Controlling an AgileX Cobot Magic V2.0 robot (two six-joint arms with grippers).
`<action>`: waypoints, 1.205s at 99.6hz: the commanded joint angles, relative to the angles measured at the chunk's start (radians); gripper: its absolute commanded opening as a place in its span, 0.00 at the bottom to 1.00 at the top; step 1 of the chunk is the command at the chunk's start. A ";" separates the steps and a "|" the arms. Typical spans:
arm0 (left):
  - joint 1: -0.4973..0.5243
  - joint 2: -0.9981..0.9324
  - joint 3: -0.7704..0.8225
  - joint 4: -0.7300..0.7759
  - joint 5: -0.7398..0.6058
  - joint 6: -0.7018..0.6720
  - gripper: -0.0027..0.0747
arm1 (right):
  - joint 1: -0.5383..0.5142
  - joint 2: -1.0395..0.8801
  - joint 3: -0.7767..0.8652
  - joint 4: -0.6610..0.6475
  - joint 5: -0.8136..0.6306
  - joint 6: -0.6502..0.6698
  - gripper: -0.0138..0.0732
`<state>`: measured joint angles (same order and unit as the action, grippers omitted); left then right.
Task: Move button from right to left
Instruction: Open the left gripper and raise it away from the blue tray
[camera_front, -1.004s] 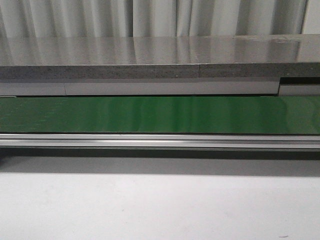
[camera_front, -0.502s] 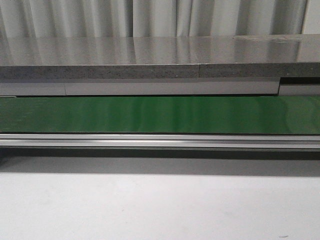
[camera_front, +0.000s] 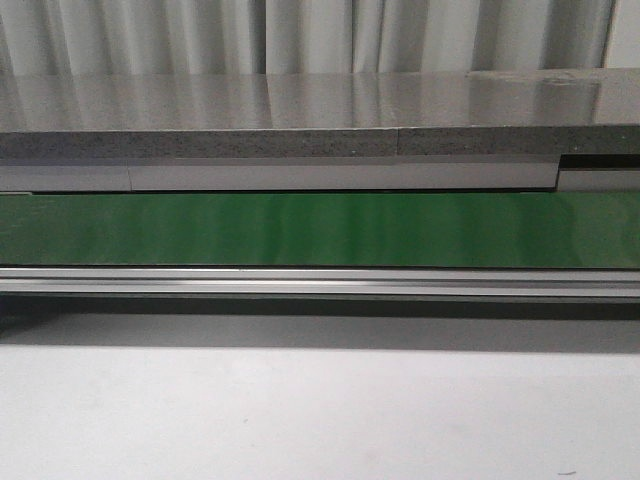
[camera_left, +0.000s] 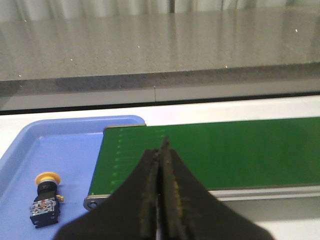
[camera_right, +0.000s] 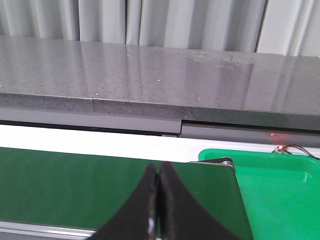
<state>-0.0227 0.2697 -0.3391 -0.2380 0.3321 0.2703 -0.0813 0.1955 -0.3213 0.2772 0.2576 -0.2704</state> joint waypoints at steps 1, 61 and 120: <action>-0.029 -0.036 0.035 0.090 -0.191 -0.124 0.01 | 0.002 0.008 -0.026 -0.003 -0.085 -0.008 0.08; -0.083 -0.308 0.375 0.238 -0.347 -0.270 0.01 | 0.002 0.008 -0.026 -0.003 -0.085 -0.008 0.08; -0.083 -0.305 0.383 0.238 -0.316 -0.270 0.01 | 0.002 0.010 -0.026 -0.003 -0.085 -0.008 0.08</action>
<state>-0.0973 -0.0057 -0.0019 0.0104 0.0960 0.0065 -0.0813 0.1955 -0.3213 0.2772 0.2558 -0.2704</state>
